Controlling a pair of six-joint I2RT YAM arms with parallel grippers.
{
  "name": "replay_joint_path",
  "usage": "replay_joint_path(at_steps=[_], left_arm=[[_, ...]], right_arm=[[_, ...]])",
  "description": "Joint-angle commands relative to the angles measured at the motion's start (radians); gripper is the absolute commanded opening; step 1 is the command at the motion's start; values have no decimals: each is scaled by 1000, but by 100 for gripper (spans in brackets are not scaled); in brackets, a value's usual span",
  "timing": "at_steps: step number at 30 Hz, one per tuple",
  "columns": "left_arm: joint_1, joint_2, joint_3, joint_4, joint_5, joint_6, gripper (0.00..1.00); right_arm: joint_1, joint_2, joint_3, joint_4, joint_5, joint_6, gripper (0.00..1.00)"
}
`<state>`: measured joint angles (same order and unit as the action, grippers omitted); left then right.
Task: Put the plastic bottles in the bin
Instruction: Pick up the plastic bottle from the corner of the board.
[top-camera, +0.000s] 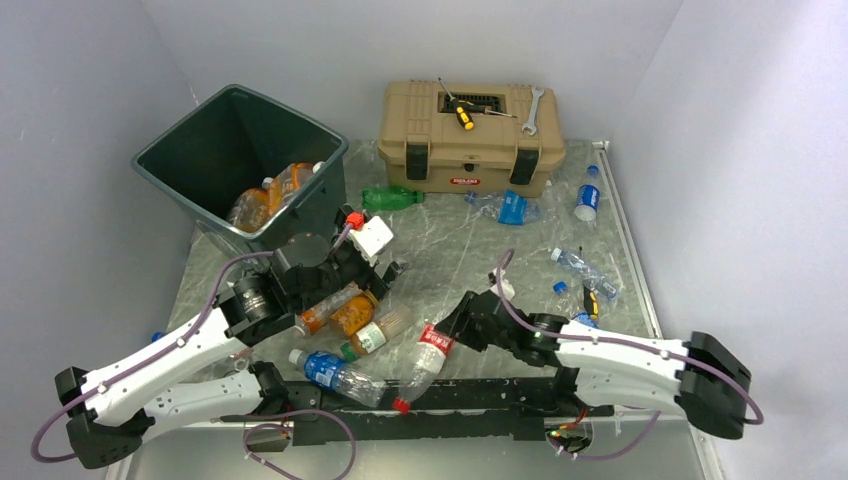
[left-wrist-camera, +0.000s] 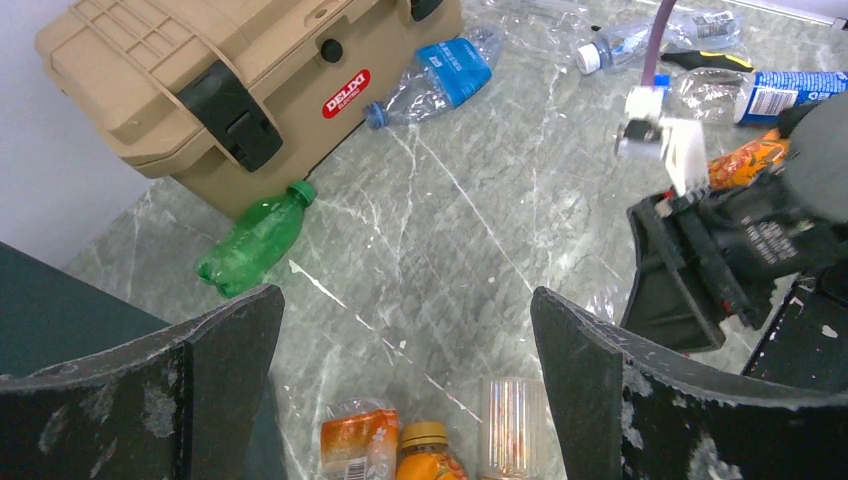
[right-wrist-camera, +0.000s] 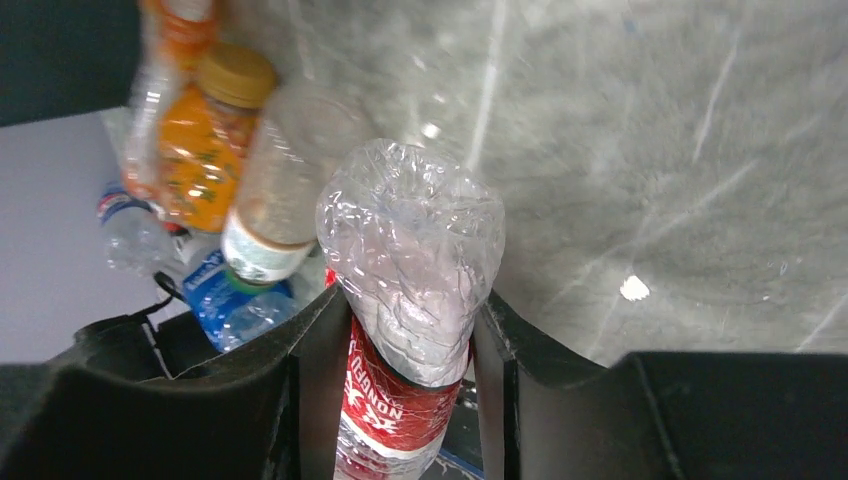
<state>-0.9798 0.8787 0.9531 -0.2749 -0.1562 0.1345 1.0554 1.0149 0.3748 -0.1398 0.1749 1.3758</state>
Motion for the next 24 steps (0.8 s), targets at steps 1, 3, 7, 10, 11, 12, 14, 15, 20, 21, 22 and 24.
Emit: replay_joint_path(at_steps=[1, 3, 7, 10, 11, 12, 14, 15, 20, 21, 22, 24], left_arm=[[-5, -11, 3, 31, -27, -3, 99], [-6, -6, 5, 29, -29, -2, 100], [-6, 8, 7, 23, -28, 0, 100], [-7, 22, 5, 25, -19, -3, 99], [-7, 28, 4, 23, -16, -2, 99], [-8, 35, 4, 23, -15, -1, 100], [-10, 50, 5, 20, -17, -1, 100], [-12, 57, 6, 18, -17, -1, 100], [-17, 82, 12, 7, -10, -1, 99], [-18, 84, 13, 6, -10, 1, 99], [-19, 84, 13, 4, -13, -1, 99], [-20, 83, 13, 7, -13, -2, 100]], right_arm=[[-6, -158, 120, -166, 195, -217, 38], [-30, -191, 175, -266, 307, -293, 38], [-205, -233, 201, -285, 279, -424, 37], [-342, -250, 164, -202, 192, -469, 37], [-382, -238, 150, -168, 154, -482, 37], [-421, -216, 145, -139, 109, -497, 37], [-489, -118, 151, -78, 0, -544, 38], [-504, -71, 166, -70, -21, -572, 38], [-518, 125, 238, -78, -2, -668, 39], [-521, 145, 243, -75, -5, -673, 40], [-523, 163, 249, -71, -10, -680, 41], [-523, 197, 267, -79, -12, -686, 48]])
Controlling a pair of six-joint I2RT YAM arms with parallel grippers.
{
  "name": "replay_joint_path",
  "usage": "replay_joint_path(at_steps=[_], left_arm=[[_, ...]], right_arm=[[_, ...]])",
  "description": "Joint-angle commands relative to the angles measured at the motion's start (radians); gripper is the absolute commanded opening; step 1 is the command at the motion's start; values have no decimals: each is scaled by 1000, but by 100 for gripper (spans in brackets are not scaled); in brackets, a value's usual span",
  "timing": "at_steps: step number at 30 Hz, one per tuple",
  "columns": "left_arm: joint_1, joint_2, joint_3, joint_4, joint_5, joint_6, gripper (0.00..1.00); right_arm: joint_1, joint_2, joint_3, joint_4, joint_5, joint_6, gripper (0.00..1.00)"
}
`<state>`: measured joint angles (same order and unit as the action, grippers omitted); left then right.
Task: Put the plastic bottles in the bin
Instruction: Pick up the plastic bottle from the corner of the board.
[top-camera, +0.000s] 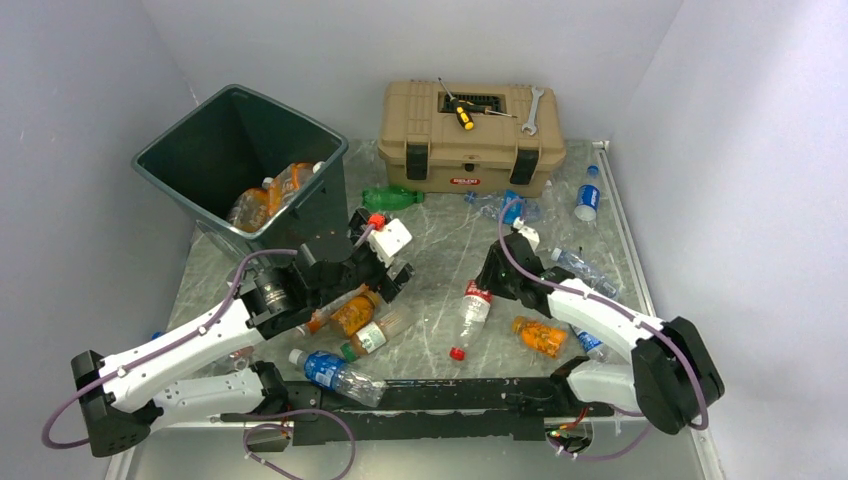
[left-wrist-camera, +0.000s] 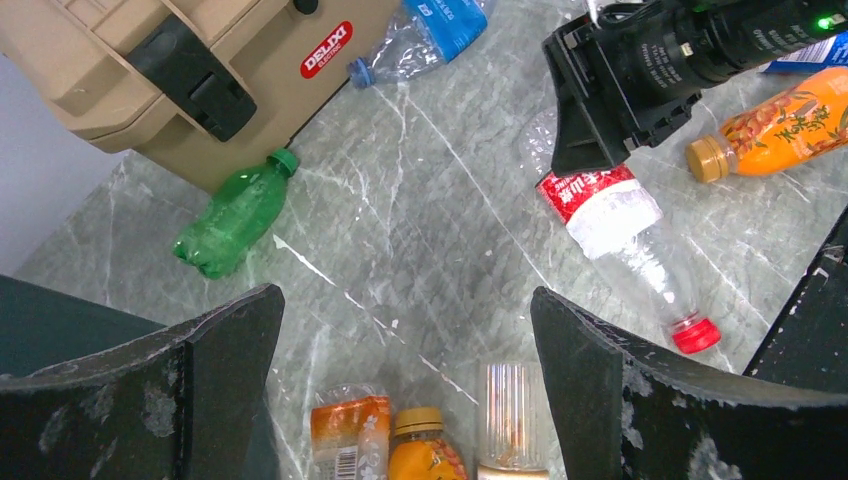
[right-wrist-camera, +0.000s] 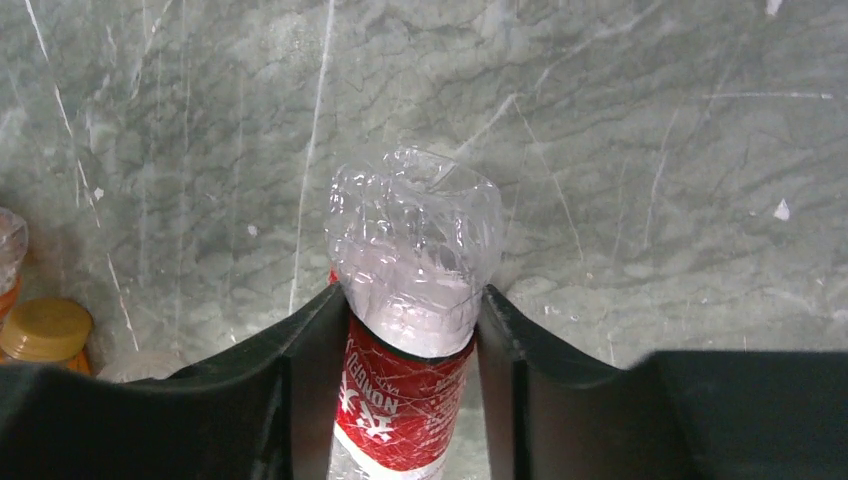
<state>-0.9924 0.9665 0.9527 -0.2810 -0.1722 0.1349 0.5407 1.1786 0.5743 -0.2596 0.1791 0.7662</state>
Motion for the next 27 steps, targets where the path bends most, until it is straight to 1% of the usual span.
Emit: replay_joint_path(at_steps=[1, 4, 6, 9, 11, 15, 18, 24, 27], left_arm=[[-9, -5, 11, 15, 6, -3, 99], [-11, -2, 10, 16, 7, -1, 99], [-12, 1, 13, 11, 4, 0, 100], [-15, 4, 14, 8, 1, 3, 99], [-16, 4, 15, 7, 4, 5, 99], [-15, 1, 17, 7, 11, 4, 99], [-16, 2, 15, 9, 15, 3, 99], [-17, 17, 17, 3, 5, 9, 99], [-19, 18, 18, -2, -4, 11, 100]], right_arm=[[-10, 48, 79, 33, -22, -82, 54], [-10, 65, 105, 12, -45, -94, 70], [-8, 53, 115, -14, -45, -101, 78], [-8, 36, 120, -58, -78, -121, 87], [-5, 36, 120, -94, -108, -130, 90], [16, 26, 77, -116, -105, -125, 93], [18, 45, 52, -105, -111, -126, 93], [39, 117, 63, -71, -155, -153, 85], [53, 144, 70, -66, -158, -164, 78]])
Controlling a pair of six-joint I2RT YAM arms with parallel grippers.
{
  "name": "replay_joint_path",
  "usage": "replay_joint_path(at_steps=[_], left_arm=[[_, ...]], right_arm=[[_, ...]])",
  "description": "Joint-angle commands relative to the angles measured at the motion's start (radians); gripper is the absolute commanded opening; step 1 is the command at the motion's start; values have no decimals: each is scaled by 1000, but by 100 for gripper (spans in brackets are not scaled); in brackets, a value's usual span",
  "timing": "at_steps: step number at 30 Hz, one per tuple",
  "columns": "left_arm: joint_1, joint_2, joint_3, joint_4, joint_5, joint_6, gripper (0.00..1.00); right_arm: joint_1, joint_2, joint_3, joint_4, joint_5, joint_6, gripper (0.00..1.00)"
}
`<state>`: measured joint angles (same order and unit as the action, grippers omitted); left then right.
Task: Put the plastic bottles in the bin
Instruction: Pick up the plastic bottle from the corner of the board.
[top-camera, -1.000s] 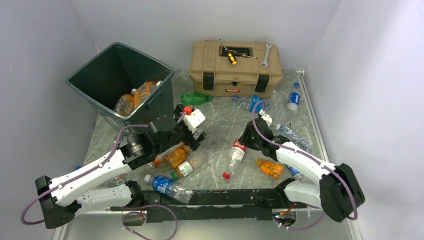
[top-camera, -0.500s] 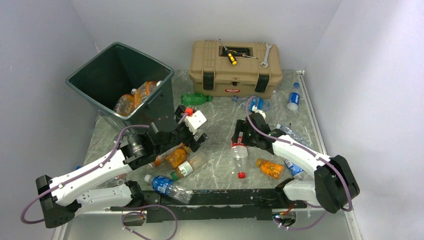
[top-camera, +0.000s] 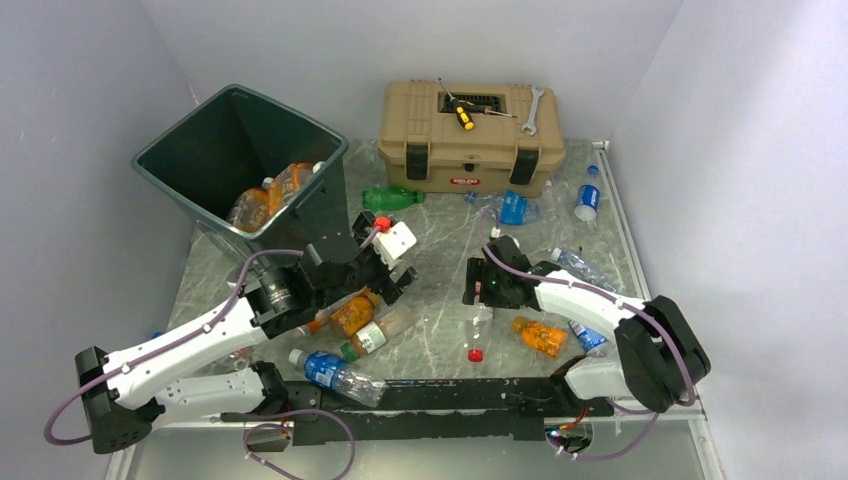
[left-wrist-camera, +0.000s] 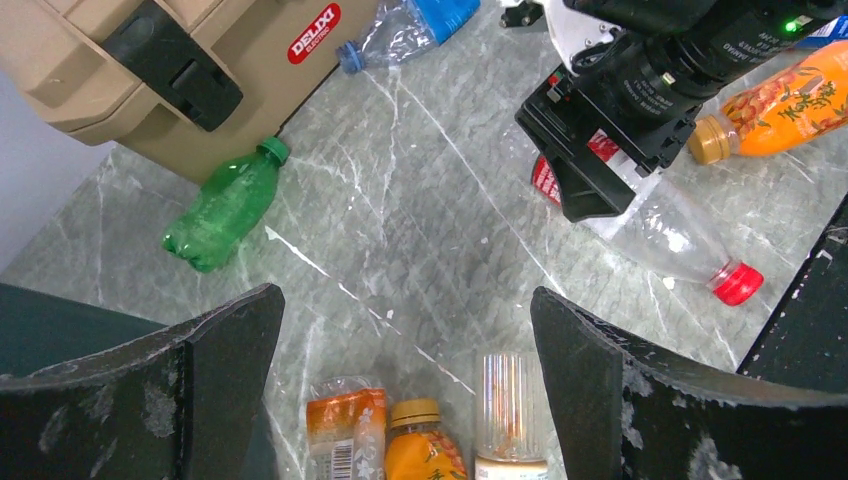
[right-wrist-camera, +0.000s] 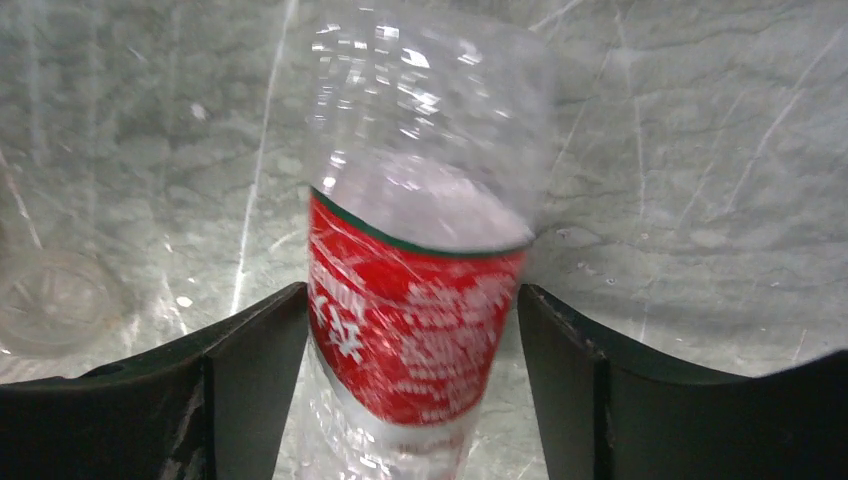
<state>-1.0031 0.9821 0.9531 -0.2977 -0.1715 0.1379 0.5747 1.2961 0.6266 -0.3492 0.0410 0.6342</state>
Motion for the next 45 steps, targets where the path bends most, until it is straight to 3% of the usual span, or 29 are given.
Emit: replay_joint_path(at_steps=[1, 4, 8, 12, 16, 23, 28, 35, 45], left_arm=[[-8, 1, 18, 14, -8, 10, 100], [-10, -5, 12, 18, -6, 19, 100], [-13, -27, -10, 46, 33, 27, 100], [-13, -66, -69, 155, 162, -4, 100], [-12, -95, -129, 269, 267, -91, 99], [17, -24, -10, 263, 461, -342, 100], [63, -56, -93, 474, 543, -554, 99], [62, 69, -27, 480, 751, -611, 99], [63, 116, -51, 443, 729, -632, 94]], right_arm=[[21, 26, 18, 29, -20, -35, 75], [26, -22, 7, 40, 1, -32, 62], [25, -238, -47, 136, 9, 58, 51], [26, -470, -146, 428, -25, 201, 47], [27, -579, -189, 642, -36, 303, 47], [26, -652, -211, 865, -102, 360, 46], [25, -732, -214, 910, -87, 354, 46], [25, -724, -201, 956, -135, 406, 45], [25, -771, -269, 1073, -86, 441, 44]])
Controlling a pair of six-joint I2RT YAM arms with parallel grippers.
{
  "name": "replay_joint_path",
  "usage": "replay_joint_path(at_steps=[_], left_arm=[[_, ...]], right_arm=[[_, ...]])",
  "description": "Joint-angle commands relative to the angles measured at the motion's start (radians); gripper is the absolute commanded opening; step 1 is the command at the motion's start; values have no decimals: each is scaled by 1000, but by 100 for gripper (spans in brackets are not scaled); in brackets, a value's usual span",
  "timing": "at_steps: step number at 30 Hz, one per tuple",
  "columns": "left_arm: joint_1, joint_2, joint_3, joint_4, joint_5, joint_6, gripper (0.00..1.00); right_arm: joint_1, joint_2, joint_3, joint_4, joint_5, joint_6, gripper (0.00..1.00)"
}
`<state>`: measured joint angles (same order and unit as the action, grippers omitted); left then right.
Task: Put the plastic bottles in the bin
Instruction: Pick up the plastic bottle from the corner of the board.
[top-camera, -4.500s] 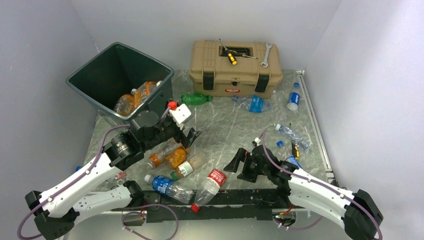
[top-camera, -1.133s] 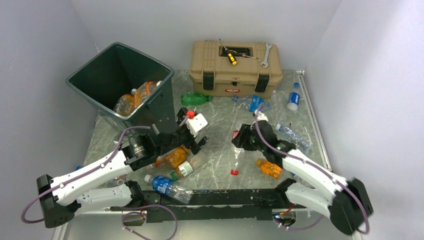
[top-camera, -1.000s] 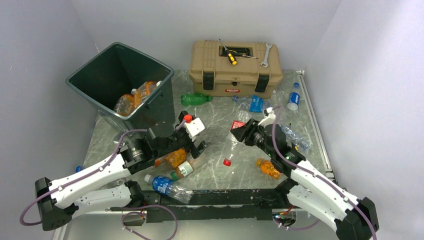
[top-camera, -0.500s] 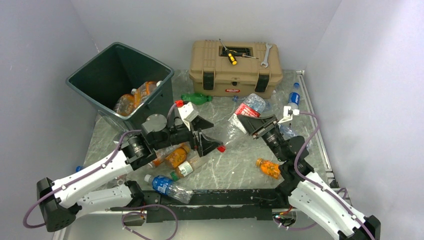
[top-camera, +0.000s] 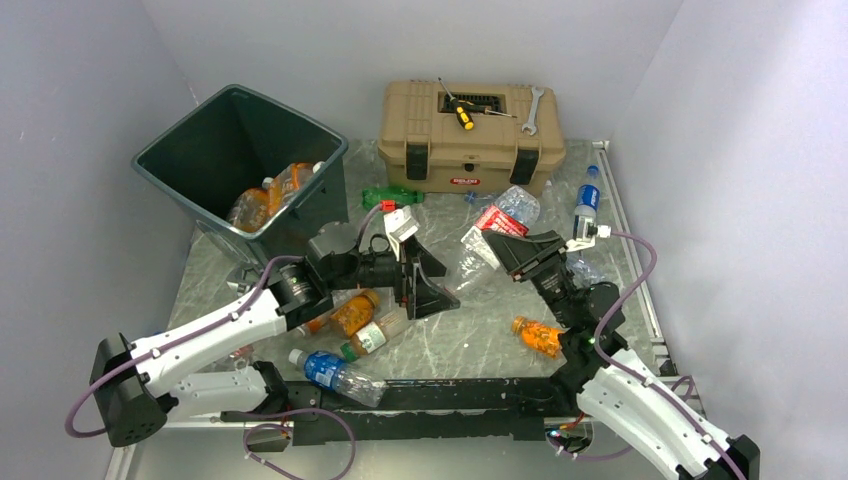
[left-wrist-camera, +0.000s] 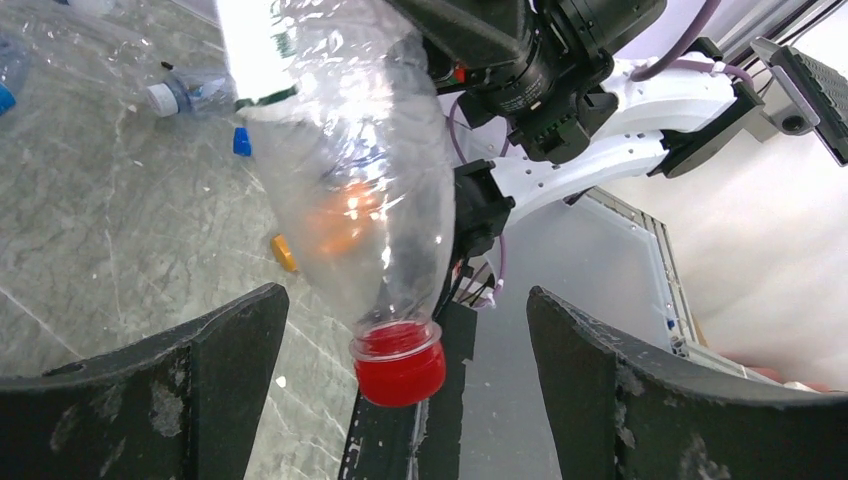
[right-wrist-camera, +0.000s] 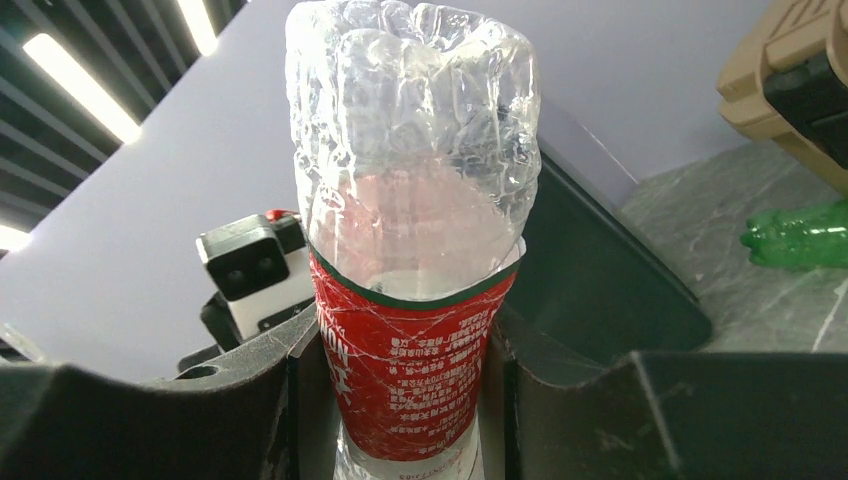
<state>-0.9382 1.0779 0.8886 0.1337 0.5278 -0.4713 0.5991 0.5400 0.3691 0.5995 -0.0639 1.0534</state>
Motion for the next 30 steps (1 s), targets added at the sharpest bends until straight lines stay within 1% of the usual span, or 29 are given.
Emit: replay_joint_path(at_steps=[1, 4, 7, 9, 11, 15, 16, 17, 18, 19, 20, 21, 22, 23, 27, 28, 30], left_arm=[[-2, 24, 12, 12, 31, -23, 94], [-2, 32, 2, 25, 41, -26, 90], [-3, 44, 11, 11, 51, -16, 79], [-2, 50, 13, 7, 62, -14, 67], [-2, 55, 13, 11, 78, -13, 57], [-2, 52, 12, 2, 79, -1, 33], [-2, 48, 15, -9, 76, 8, 27], [-2, 43, 21, -30, 69, 24, 20], [-3, 35, 32, -61, 54, 47, 12], [-3, 23, 51, -109, 28, 76, 3], [-2, 10, 74, -165, -1, 112, 0], [-1, -2, 99, -228, -38, 145, 0], [-2, -14, 127, -277, -70, 185, 0], [-1, -23, 152, -329, -101, 223, 0], [-1, -37, 275, -511, -268, 383, 0], [-1, -36, 302, -553, -314, 439, 0], [-2, -28, 357, -636, -386, 631, 0]], right_arm=[[1, -11, -14, 131, 20, 23, 43], [1, 1, -18, 153, 19, 26, 43], [1, 3, -26, 167, 26, 26, 42], [1, 4, -33, 179, 30, 26, 42], [1, 3, -40, 186, 35, 25, 42], [1, 3, -37, 174, 32, 16, 42], [1, 1, -31, 163, 25, 5, 43], [1, -1, -18, 135, 12, -8, 47], [1, -9, 1, 84, -8, -26, 54], [1, -21, 31, 11, -26, -62, 67], [1, -35, 70, -88, -46, -105, 79], [1, -53, 110, -187, -61, -150, 89], [1, -71, 147, -290, -65, -195, 95], [1, -91, 177, -369, -71, -238, 99], [1, -122, 378, -717, -79, -419, 100], [1, -118, 433, -805, -80, -460, 100], [1, -113, 539, -953, -76, -549, 100]])
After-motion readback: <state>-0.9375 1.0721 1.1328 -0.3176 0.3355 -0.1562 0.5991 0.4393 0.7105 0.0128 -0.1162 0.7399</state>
